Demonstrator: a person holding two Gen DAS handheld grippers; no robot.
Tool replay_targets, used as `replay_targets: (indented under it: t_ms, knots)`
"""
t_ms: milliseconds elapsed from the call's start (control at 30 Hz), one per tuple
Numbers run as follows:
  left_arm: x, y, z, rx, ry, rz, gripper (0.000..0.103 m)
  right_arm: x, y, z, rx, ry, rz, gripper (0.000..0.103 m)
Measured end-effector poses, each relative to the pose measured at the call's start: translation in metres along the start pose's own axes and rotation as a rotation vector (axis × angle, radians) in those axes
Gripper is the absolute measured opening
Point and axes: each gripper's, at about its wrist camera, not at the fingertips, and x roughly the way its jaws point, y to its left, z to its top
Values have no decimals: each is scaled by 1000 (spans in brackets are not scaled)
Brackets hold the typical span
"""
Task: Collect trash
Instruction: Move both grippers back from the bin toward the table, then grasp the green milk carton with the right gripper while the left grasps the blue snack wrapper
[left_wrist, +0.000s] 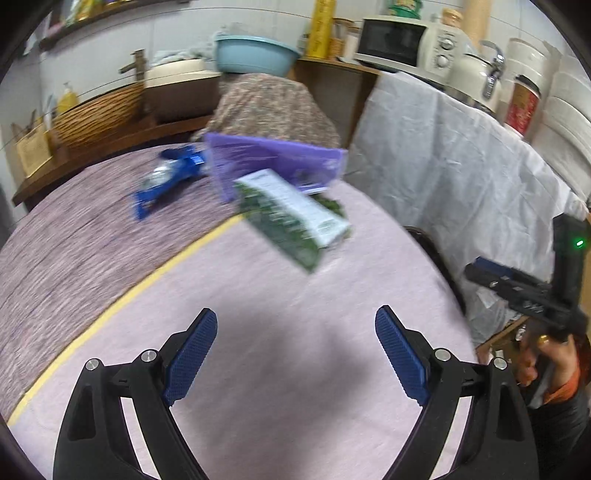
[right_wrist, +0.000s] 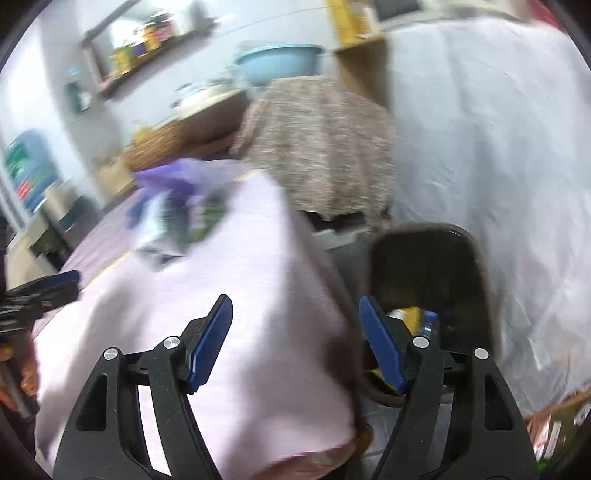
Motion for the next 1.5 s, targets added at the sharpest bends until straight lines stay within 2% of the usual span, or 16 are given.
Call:
replay_targets:
  t_ms: [133, 267, 400, 533, 700, 800, 867, 1000, 1200, 1333, 1433, 1500]
  knots:
    - [-11, 38, -12, -16, -9, 82, 86, 9, 58, 15, -106, 30, 107, 72]
    - [-16, 68, -15, -52, -16, 116, 86, 34, 114, 28, -234, 60, 132, 76]
    - [-15, 85, -16, -61, -17, 142, 86, 61, 152, 42, -312, 90, 122, 76]
    - [-13, 94, -16, -60, -20, 141, 86, 91, 174, 57, -377, 100, 39, 76]
    - [-7, 95, -13, -39, -22, 139, 86, 129, 179, 60, -430, 157, -42, 74]
    - [1, 95, -7, -32, -18, 140, 86, 145, 181, 57, -456, 190, -68, 53]
    - [6, 96, -3, -18, -17, 153, 86, 148, 182, 55, -460, 186, -67, 52]
    - [23, 106, 17, -2, -27, 189, 86, 132, 187, 49, -485, 147, -53, 52]
    - [63, 115, 60, 11, -16, 221, 86, 93, 179, 32, -439, 126, 13, 52]
    - [91, 97, 81, 104, -20, 274, 86, 74, 171, 20, -396, 110, 53, 52]
    - [114, 90, 92, 136, 8, 333, 78, 64, 164, 13, -365, 105, 71, 52]
    - [126, 91, 97, 128, 24, 343, 73, 58, 160, 8, -353, 105, 83, 52]
